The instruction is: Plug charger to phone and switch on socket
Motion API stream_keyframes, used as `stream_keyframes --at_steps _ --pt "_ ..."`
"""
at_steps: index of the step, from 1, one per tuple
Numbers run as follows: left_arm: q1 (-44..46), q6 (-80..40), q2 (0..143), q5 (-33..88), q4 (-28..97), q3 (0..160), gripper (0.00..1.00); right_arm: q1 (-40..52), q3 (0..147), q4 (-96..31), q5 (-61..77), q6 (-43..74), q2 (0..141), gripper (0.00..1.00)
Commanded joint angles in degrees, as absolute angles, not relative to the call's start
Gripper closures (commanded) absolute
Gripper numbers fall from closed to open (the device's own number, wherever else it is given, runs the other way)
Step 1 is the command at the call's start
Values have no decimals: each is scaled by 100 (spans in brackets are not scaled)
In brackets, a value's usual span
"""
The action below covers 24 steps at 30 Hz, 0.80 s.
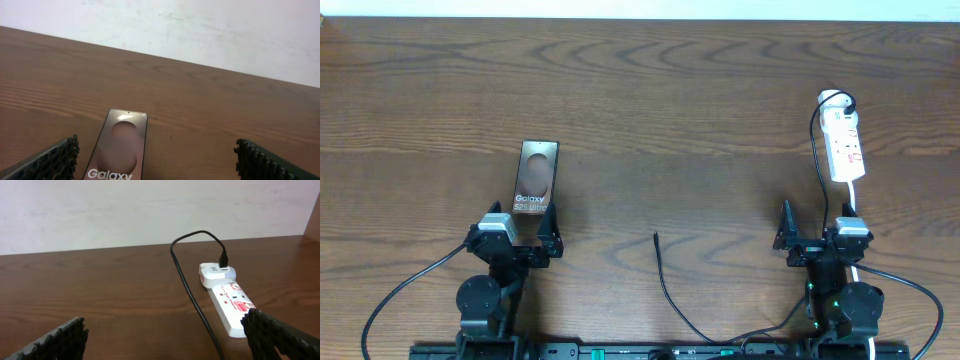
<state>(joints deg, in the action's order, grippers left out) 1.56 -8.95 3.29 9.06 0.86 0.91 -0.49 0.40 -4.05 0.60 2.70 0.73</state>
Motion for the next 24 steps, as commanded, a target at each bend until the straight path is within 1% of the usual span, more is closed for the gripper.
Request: stream_keyframes --at_steps 1,15,18,24 --pt "126 -836 360 978 320 25 2 5 32 -429 16 207 60 1" --pt "126 -840 360 998 235 27 2 5 32 -429 16 204 60 1" --pt "126 -838 360 810 231 104 2 5 32 -429 16 204 60 1" --pt "126 -792 456 482 237 851 2 5 32 -429 16 207 60 1"
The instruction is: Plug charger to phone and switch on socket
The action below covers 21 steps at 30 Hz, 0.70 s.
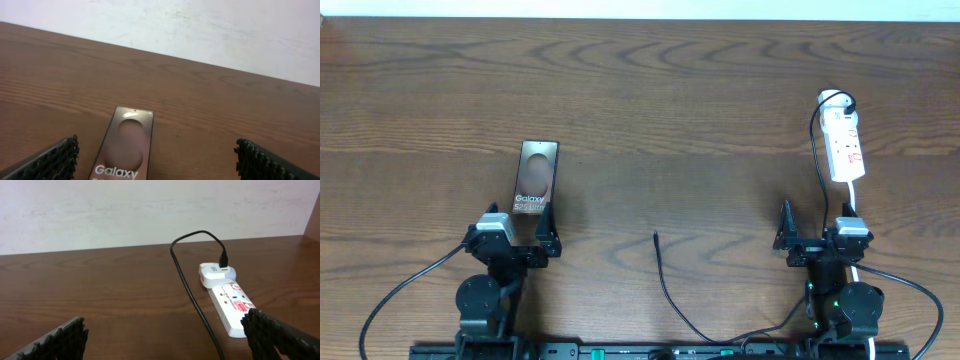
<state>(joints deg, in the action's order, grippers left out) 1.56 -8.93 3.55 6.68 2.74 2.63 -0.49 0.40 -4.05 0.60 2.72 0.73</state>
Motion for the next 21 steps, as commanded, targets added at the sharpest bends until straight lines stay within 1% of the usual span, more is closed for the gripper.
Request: stream_keyframes --at_steps 1,5,11,16,21 --pt "126 -794 550 482 242 1031 2 5 32 -429 16 204 60 1" --pt "126 -790 1498 231 576 2241 2 5 32 -429 16 207 60 1" --pt "126 -685 3809 233 1400 4602 2 5 32 -429 16 204 60 1" --pt "119 -681 5968 185 3114 7212 2 5 32 -429 16 207 60 1" --pt "-30 -661 7662 246 4644 9183 2 5 32 -429 16 204 60 1"
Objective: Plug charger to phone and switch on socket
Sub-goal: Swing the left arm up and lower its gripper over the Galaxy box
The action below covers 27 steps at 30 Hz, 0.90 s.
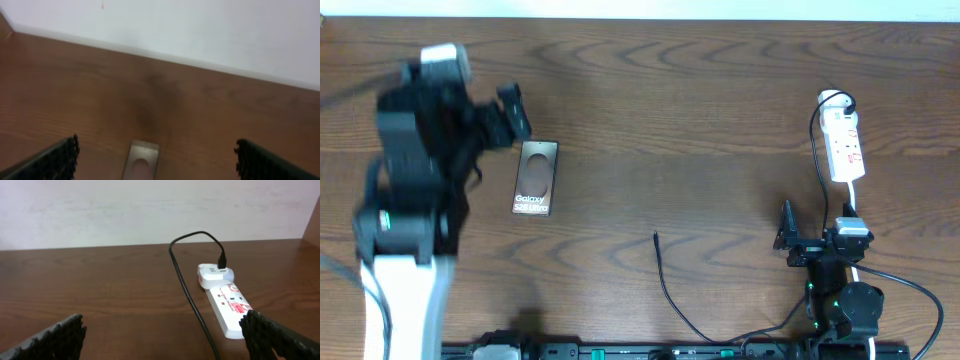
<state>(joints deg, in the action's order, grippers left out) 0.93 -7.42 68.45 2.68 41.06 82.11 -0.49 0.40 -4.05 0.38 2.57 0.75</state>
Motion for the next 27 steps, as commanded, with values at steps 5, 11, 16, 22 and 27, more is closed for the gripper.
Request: stream_keyframes --at_steps 5,11,16,22,27 --pt "-161 -598 9096 672 6254 10392 2 5 32 -429 16 207 60 1" --pt "-158 -602 9821 729 6464 10383 2 5 32 -429 16 204 60 1" --pt "-158 -600 10005 683 6438 10311 52 5 32 -429 16 204 60 1" --pt "-154 -596 10005 683 6554 10307 2 5 32 -429 16 207 60 1" --pt "-154 279 10145 423 6630 10243 2 5 32 -429 16 204 60 1"
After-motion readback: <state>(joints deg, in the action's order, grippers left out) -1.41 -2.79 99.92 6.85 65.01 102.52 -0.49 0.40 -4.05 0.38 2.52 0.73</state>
